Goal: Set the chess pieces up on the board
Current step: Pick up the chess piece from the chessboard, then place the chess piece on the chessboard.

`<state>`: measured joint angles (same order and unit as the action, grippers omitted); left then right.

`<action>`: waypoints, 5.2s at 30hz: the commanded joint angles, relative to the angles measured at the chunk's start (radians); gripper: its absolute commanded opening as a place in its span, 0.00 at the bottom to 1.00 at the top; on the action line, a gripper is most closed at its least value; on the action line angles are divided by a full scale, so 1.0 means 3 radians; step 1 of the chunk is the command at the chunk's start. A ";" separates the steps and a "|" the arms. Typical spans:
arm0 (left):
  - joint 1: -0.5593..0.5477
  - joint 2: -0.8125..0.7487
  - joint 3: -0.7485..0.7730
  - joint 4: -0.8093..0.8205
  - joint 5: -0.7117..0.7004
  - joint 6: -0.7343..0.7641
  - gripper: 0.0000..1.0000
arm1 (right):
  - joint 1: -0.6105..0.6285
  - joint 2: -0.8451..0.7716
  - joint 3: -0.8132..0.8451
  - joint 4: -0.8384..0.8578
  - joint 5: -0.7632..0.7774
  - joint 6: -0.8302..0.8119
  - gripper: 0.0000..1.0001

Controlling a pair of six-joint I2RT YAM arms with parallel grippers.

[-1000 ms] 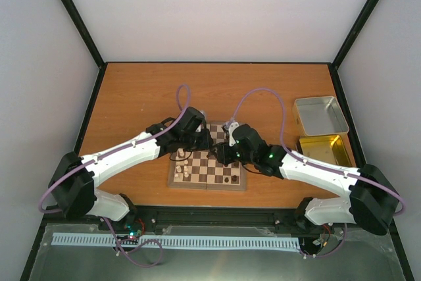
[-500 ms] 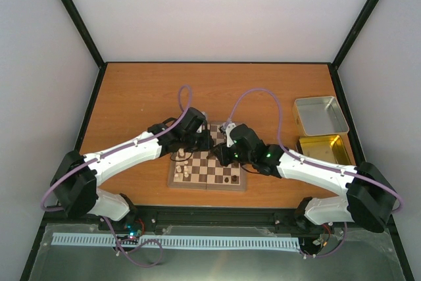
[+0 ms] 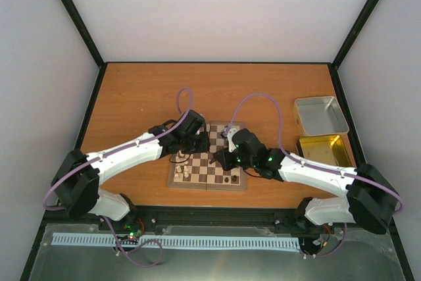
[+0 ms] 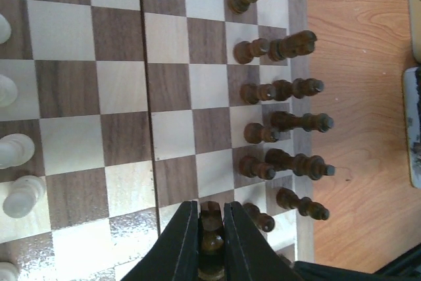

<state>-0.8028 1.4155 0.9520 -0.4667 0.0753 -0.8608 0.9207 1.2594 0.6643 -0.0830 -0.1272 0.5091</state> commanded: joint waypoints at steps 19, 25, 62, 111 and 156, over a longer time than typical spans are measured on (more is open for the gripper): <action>-0.0426 0.0337 -0.0528 0.1039 -0.0650 0.0790 0.07 | 0.0025 -0.0441 0.0071 -0.0388 0.1397 0.0501 0.03; -0.0475 0.0357 -0.0533 0.1101 -0.0622 0.0764 0.07 | 0.0025 -0.0524 0.0061 -0.0486 0.1440 0.0548 0.03; 0.0211 -0.1442 -0.0980 0.1686 0.0561 -0.0277 0.89 | -0.0302 -0.1072 -0.0302 0.0598 0.0088 0.0586 0.03; 0.0371 -0.1389 -0.1440 0.3649 0.1582 -0.1489 0.18 | -0.0307 -0.1579 -0.0703 0.1727 -0.0189 0.1209 0.03; -0.0814 -0.0116 -0.0182 0.0351 -0.0325 0.0825 0.01 | -0.0313 -0.1642 -0.0489 -0.0938 0.1858 0.1200 0.03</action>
<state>-1.0115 1.3457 0.8505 -0.3325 0.0441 -0.6460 0.8307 0.7662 0.5335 -0.3473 0.3752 0.8467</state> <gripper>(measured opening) 0.093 0.110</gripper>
